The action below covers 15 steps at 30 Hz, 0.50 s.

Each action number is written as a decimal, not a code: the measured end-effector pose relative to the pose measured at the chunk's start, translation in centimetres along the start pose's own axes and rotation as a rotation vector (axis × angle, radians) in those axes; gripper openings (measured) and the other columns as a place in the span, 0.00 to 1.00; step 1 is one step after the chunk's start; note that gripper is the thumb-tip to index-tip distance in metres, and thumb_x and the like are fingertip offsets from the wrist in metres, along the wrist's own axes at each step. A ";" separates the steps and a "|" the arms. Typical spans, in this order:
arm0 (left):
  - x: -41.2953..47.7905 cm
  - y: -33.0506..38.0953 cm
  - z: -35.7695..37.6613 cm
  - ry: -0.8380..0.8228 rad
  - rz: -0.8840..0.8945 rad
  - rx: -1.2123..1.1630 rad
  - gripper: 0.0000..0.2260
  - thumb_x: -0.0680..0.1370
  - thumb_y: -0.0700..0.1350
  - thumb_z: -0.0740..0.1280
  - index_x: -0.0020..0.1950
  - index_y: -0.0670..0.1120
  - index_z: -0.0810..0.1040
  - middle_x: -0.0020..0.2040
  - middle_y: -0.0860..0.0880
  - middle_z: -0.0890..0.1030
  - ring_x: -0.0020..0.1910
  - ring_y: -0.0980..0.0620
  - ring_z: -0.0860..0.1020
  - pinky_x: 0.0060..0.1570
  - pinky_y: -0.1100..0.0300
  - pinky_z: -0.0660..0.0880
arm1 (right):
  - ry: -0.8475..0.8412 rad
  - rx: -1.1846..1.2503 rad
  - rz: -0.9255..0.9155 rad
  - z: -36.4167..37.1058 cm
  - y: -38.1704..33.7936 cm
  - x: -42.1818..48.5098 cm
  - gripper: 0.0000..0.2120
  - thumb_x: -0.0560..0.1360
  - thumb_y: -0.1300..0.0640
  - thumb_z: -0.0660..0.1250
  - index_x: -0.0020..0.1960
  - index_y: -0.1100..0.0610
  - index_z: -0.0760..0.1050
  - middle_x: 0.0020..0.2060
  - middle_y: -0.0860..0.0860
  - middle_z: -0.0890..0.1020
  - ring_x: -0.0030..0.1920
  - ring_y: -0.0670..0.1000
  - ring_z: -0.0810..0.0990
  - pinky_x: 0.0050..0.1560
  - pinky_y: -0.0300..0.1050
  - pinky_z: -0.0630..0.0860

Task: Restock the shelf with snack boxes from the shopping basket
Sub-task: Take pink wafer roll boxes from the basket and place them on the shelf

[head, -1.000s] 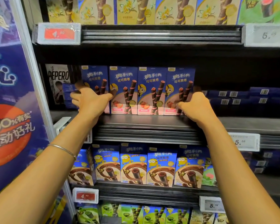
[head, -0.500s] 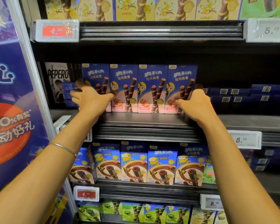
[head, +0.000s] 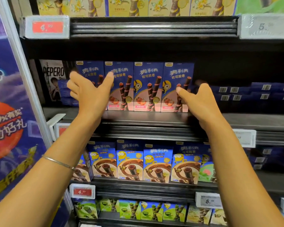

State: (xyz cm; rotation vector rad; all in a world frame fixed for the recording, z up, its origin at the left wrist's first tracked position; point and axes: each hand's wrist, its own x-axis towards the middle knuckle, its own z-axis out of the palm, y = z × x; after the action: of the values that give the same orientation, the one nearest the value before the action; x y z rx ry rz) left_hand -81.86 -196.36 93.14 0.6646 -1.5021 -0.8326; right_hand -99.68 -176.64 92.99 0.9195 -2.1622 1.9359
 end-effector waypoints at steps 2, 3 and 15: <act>-1.6 1.2 0.3 -0.067 0.049 -0.131 0.53 0.67 0.68 0.70 0.82 0.41 0.54 0.78 0.42 0.60 0.78 0.42 0.64 0.76 0.44 0.66 | 0.011 0.033 -0.029 -0.5 -0.5 -1.0 0.20 0.77 0.45 0.71 0.61 0.53 0.69 0.54 0.47 0.80 0.52 0.44 0.81 0.42 0.39 0.77; -2.4 1.7 0.5 -0.102 0.060 -0.198 0.54 0.67 0.67 0.70 0.83 0.42 0.51 0.80 0.43 0.60 0.79 0.44 0.65 0.77 0.45 0.67 | 0.015 0.049 -0.051 -0.8 -0.7 -1.6 0.20 0.77 0.46 0.71 0.62 0.52 0.69 0.55 0.46 0.80 0.53 0.44 0.81 0.44 0.39 0.78; -16.5 3.4 -0.7 -0.192 0.030 -0.462 0.30 0.74 0.61 0.69 0.73 0.55 0.67 0.69 0.51 0.76 0.71 0.48 0.78 0.67 0.49 0.77 | 0.065 0.565 -0.145 -7.8 1.6 -11.9 0.20 0.77 0.54 0.69 0.67 0.57 0.73 0.62 0.52 0.82 0.65 0.49 0.80 0.66 0.54 0.77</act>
State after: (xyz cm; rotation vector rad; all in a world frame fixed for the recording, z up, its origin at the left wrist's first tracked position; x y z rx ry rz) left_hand -79.27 -181.11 86.35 0.2238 -1.4130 -1.1970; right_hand -93.20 -165.00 87.66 1.0251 -1.4772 2.5014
